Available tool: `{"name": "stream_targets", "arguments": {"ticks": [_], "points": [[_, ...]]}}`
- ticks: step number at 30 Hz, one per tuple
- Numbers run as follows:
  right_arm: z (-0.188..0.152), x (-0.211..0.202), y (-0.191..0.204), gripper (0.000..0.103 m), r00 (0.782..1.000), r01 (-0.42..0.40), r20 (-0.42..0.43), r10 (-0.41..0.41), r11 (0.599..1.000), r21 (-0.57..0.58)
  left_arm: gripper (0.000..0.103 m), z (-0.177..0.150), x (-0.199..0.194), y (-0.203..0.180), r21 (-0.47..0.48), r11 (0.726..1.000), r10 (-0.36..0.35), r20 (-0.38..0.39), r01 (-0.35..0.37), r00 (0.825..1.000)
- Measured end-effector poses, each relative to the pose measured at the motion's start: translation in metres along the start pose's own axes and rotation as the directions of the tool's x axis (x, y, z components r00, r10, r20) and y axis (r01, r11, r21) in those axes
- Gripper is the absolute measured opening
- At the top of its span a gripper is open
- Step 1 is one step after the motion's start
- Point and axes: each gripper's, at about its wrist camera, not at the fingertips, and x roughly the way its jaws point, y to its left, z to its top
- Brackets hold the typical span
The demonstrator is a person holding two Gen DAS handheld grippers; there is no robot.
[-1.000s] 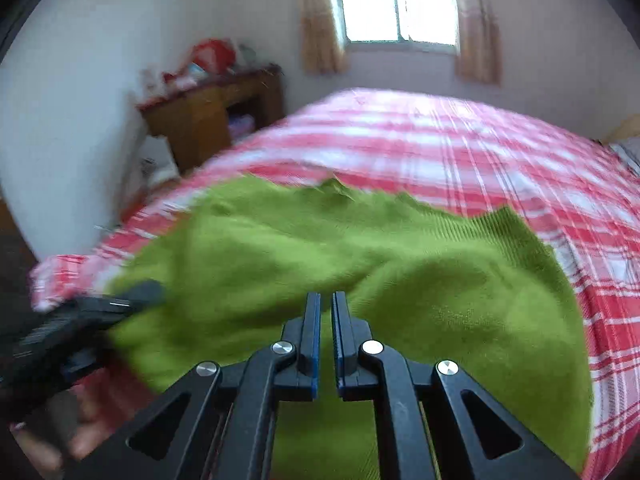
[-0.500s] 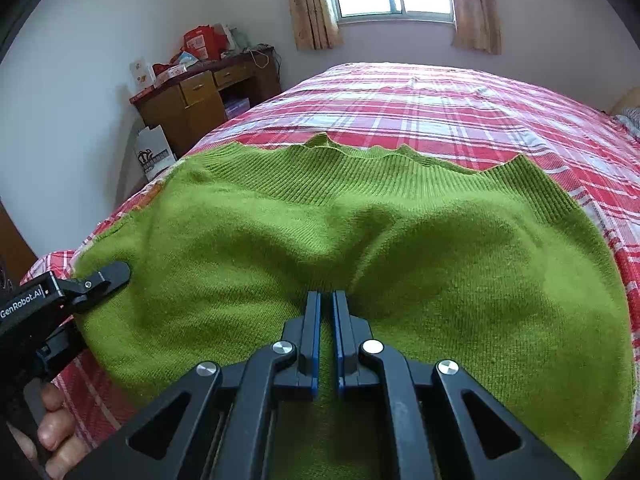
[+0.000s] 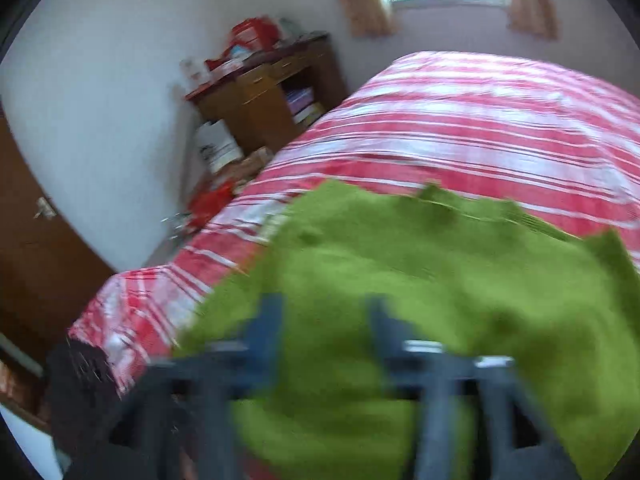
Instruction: Fold small clothes
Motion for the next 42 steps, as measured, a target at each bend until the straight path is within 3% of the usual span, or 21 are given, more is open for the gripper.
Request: {"name": "stream_targets", "arguments": {"ticks": [4, 8, 14, 17, 18, 19, 21, 22, 24, 28, 32, 36, 42], "points": [[0.024, 0.037, 0.031, 0.075, 0.998, -0.046, -0.052, 0.042, 0.997, -0.068, 0.039, 0.007, -0.007, 0.010, -0.066, 0.994, -0.079, 0.057, 0.083, 0.995], [0.038, 0.079, 0.064, 0.075, 0.993, -0.005, -0.120, -0.018, 0.983, -0.185, 0.034, 0.003, -0.002, 0.006, -0.014, 1.000, -0.017, 0.075, 0.018, 0.997], [0.044, 0.142, 0.085, 0.075, 0.963, 0.035, -0.245, -0.109, 0.957, -0.289, 0.027, -0.001, -0.004, 0.007, -0.017, 0.999, -0.035, 0.090, 0.037, 0.995], [0.038, 0.156, 0.094, 0.075, 0.960, 0.060, -0.234, -0.151, 0.933, -0.356, 0.027, -0.003, -0.006, 0.008, -0.017, 0.999, -0.029, 0.089, 0.030, 0.996], [0.034, 0.161, 0.098, 0.070, 0.955, 0.079, -0.232, -0.184, 0.913, -0.399, 0.027, -0.002, -0.005, 0.008, -0.023, 0.999, -0.030, 0.087, 0.032, 0.996], [0.032, 0.163, 0.100, 0.051, 0.952, 0.103, -0.219, -0.214, 0.897, -0.431, 0.027, -0.002, -0.005, 0.010, -0.030, 0.999, -0.033, 0.086, 0.035, 0.996], [0.032, 0.160, 0.096, 0.033, 0.946, 0.148, -0.190, -0.262, 0.873, -0.465, 0.027, -0.003, -0.007, 0.009, -0.026, 0.999, -0.030, 0.088, 0.033, 0.996], [0.034, 0.157, 0.091, 0.023, 0.949, 0.135, -0.198, -0.244, 0.885, -0.445, 0.027, -0.003, -0.007, 0.009, -0.020, 0.999, -0.027, 0.089, 0.028, 0.996], [0.041, 0.148, 0.078, 0.015, 0.957, 0.103, -0.214, -0.196, 0.919, -0.380, 0.026, -0.003, -0.008, 0.007, -0.011, 1.000, -0.028, 0.094, 0.029, 0.995], [0.053, 0.111, 0.045, 0.013, 0.986, -0.014, -0.165, -0.011, 0.989, -0.144, 0.024, -0.003, -0.012, 0.003, 0.024, 0.999, -0.033, 0.095, 0.031, 0.995], [0.055, 0.076, 0.016, 0.013, 0.989, -0.120, -0.084, 0.122, 0.992, 0.029, 0.022, -0.008, -0.024, -0.021, 0.151, 0.988, -0.002, 0.129, -0.017, 0.992], [0.053, 0.036, -0.015, 0.012, 0.982, -0.187, -0.005, 0.189, 0.975, 0.121, 0.020, -0.017, -0.032, -0.060, 0.328, 0.942, 0.011, 0.171, -0.067, 0.985], [0.043, -0.016, -0.057, 0.012, 0.976, -0.212, 0.089, 0.199, 0.959, 0.187, 0.018, -0.039, -0.039, -0.108, 0.511, 0.859, -0.049, 0.156, -0.038, 0.987]]}}
